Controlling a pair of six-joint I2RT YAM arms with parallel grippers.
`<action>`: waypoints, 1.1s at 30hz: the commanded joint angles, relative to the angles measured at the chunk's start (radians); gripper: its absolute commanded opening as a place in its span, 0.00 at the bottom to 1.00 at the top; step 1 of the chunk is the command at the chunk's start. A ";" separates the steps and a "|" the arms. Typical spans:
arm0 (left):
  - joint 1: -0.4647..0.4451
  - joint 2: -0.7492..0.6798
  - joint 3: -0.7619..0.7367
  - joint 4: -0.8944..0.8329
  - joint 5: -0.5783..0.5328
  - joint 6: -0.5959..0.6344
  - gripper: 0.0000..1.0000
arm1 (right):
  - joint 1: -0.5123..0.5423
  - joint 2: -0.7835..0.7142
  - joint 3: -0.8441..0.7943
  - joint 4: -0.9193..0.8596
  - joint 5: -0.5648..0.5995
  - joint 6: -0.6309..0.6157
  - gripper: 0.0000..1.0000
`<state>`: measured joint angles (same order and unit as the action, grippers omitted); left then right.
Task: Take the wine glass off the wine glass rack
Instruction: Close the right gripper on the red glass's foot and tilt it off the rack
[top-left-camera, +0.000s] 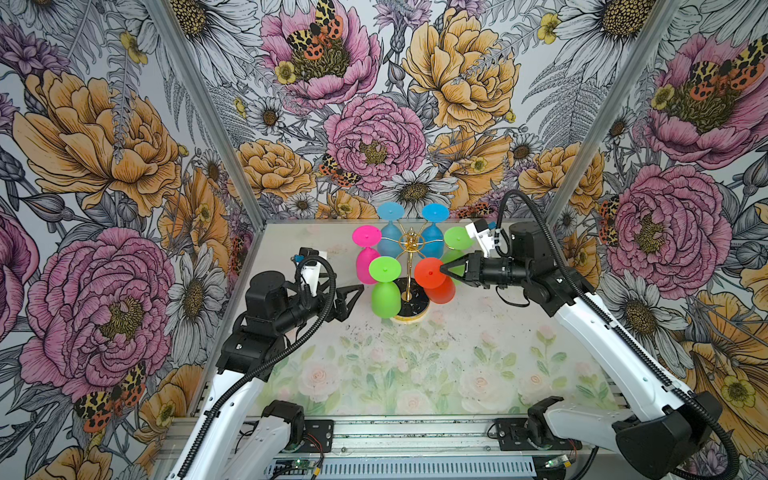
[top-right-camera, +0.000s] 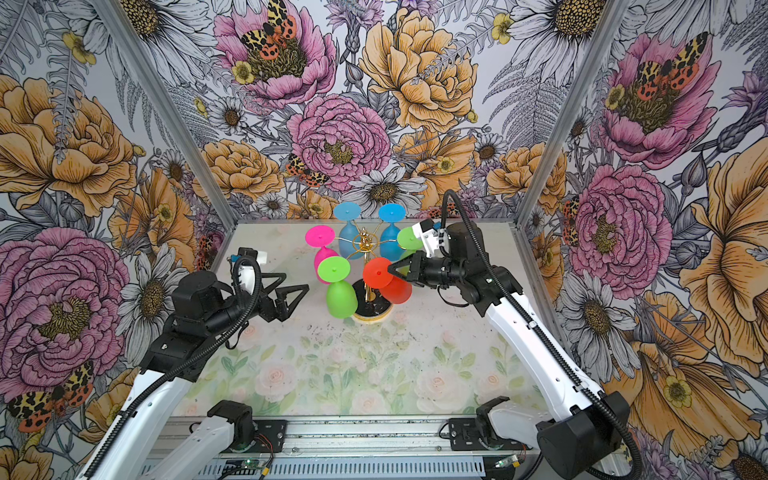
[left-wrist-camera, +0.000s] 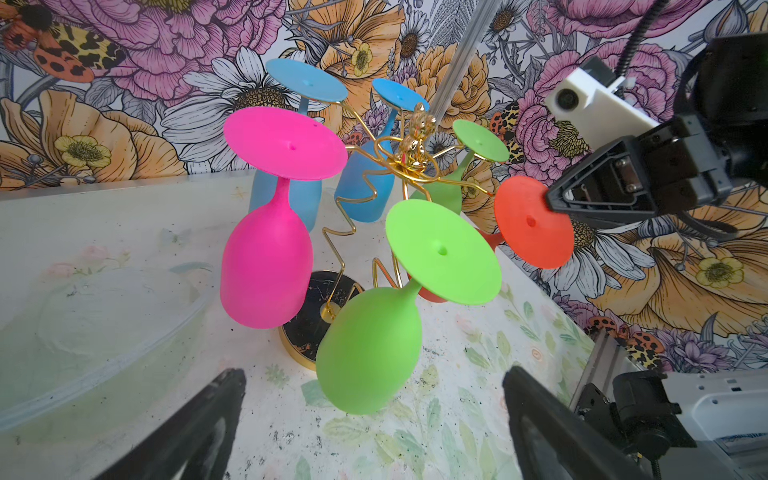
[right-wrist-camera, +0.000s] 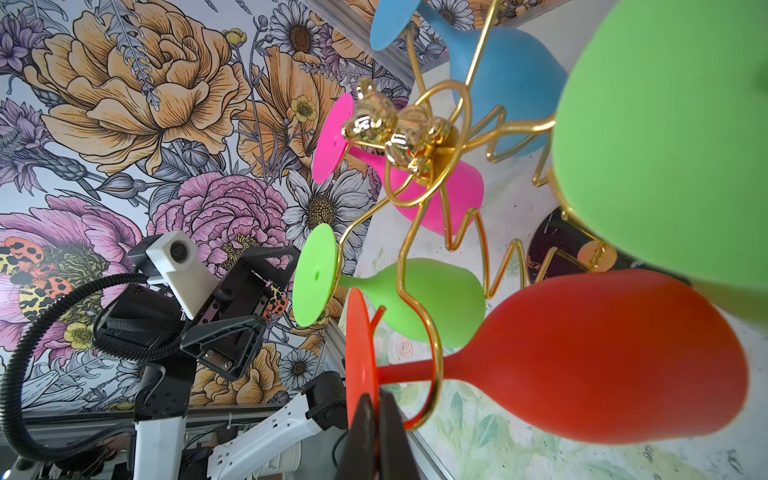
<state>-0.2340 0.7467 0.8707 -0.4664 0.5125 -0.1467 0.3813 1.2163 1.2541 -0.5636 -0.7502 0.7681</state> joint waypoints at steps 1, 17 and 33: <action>-0.010 -0.012 -0.007 0.021 -0.016 0.023 0.98 | 0.005 -0.010 0.033 0.046 -0.013 0.022 0.00; -0.010 -0.018 -0.001 0.020 -0.016 0.018 0.99 | -0.004 -0.034 0.001 0.143 -0.018 0.100 0.00; -0.010 -0.027 0.014 0.019 -0.014 0.012 0.99 | -0.039 -0.020 -0.036 0.239 -0.015 0.154 0.00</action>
<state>-0.2367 0.7273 0.8707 -0.4664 0.5125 -0.1471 0.3515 1.2030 1.2194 -0.3950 -0.7578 0.9047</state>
